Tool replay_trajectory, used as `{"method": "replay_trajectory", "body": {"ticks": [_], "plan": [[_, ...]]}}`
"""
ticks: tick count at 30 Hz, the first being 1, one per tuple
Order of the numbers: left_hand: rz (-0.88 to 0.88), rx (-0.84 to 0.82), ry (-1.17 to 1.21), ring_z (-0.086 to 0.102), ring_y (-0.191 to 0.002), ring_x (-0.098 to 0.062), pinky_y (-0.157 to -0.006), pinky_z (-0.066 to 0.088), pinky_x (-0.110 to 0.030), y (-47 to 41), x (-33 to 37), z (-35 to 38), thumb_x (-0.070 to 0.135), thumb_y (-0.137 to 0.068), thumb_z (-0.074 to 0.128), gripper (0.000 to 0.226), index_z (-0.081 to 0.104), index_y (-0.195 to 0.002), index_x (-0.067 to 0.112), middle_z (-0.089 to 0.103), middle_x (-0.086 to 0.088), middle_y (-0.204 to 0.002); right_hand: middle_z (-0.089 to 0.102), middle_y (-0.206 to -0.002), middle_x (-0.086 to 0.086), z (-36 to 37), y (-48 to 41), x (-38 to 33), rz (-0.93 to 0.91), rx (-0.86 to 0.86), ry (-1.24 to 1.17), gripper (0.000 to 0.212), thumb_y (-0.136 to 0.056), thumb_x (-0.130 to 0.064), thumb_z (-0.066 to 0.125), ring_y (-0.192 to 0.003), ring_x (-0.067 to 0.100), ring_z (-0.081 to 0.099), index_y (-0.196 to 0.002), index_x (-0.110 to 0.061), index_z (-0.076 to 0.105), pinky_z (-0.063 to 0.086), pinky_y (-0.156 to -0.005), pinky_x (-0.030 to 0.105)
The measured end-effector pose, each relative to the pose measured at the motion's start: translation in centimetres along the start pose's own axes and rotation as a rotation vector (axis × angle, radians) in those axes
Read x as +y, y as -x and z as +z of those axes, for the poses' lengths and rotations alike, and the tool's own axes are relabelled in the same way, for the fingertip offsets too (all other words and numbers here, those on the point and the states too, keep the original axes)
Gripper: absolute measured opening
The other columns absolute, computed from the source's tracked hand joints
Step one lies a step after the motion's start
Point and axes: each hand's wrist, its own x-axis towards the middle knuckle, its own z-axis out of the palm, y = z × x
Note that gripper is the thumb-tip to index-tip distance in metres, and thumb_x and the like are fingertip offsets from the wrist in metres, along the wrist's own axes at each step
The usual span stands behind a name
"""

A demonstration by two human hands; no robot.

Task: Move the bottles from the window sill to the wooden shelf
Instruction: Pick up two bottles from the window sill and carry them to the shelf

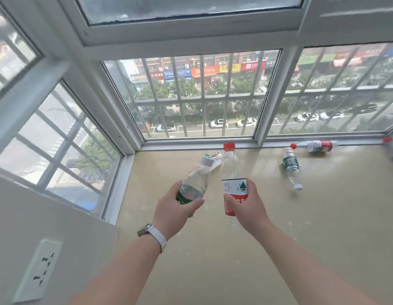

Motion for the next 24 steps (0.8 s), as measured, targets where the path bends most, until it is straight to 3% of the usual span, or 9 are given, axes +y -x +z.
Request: {"method": "replay_trajectory", "body": {"ticks": [4,7,11,15,18,22,24], "plan": [[0.019,0.055,0.100,0.067,-0.079,-0.011,-0.076,0.060,-0.038,2.7,2.6,0.8,0.036,-0.070,0.084,0.030,0.066,-0.095,0.038,0.071,0.014,-0.083,0.065,-0.103,0.001,-3.2,2.8,-1.3,-0.083,-0.018,-0.052,0.038,-0.086,-0.013,0.070,-0.073,0.005,0.064,-0.108,-0.035,0.049,0.050,-0.054,0.015],[0.047,0.120,0.170,0.069,-0.085,-0.008,-0.076,0.059,-0.032,4.8,4.8,1.8,0.033,-0.071,0.085,0.035,0.066,-0.100,0.039,0.072,0.014,-0.090,0.065,-0.102,0.003,-5.5,4.6,-2.1,-0.131,-0.022,-0.054,0.038,-0.086,-0.011,0.071,-0.067,-0.001,0.063,-0.112,-0.030,0.050,0.050,-0.054,0.015],[0.098,0.155,0.221,0.070,-0.088,-0.012,-0.075,0.057,-0.030,6.8,8.0,3.1,0.031,-0.073,0.085,0.036,0.067,-0.103,0.038,0.073,0.010,-0.093,0.065,-0.101,0.003,-8.6,6.4,-3.3,-0.211,-0.054,-0.059,0.041,-0.086,-0.012,0.072,-0.071,0.005,0.065,-0.114,-0.031,0.049,0.051,-0.057,0.017],[0.127,0.135,0.276,0.070,-0.090,-0.009,-0.076,0.057,-0.030,8.8,10.8,5.2,0.028,-0.074,0.086,0.039,0.066,-0.107,0.034,0.074,0.011,-0.096,0.065,-0.103,0.003,-12.1,8.2,-4.2,-0.279,-0.063,-0.076,0.046,-0.086,-0.011,0.072,-0.076,0.014,0.066,-0.119,-0.031,0.048,0.053,-0.060,0.019],[0.130,0.107,0.348,0.070,-0.087,-0.009,-0.072,0.053,-0.025,10.0,12.7,6.8,0.024,-0.077,0.084,0.033,0.067,-0.105,0.031,0.074,0.010,-0.093,0.064,-0.106,0.003,-14.2,9.8,-4.4,-0.296,-0.013,-0.099,0.048,-0.087,-0.010,0.072,-0.075,0.006,0.065,-0.124,-0.026,0.047,0.052,-0.059,0.016],[0.159,0.028,0.426,0.070,-0.081,-0.008,-0.059,0.051,-0.015,10.9,15.7,8.7,0.020,-0.080,0.080,0.028,0.067,-0.104,0.028,0.073,0.009,-0.089,0.063,-0.103,0.001,-16.1,12.0,-4.6,-0.337,0.097,-0.113,0.044,-0.087,-0.008,0.071,-0.071,-0.003,0.062,-0.109,-0.037,0.047,0.049,-0.056,0.013],[0.192,-0.026,0.434,0.071,-0.079,-0.006,-0.058,0.052,-0.014,11.2,16.7,9.5,0.019,-0.079,0.081,0.028,0.068,-0.103,0.028,0.074,0.010,-0.087,0.063,-0.104,0.001,-16.9,12.9,-4.5,-0.334,0.154,-0.116,0.045,-0.087,-0.008,0.071,-0.070,-0.004,0.061,-0.114,-0.035,0.047,0.049,-0.055,0.012]]}}
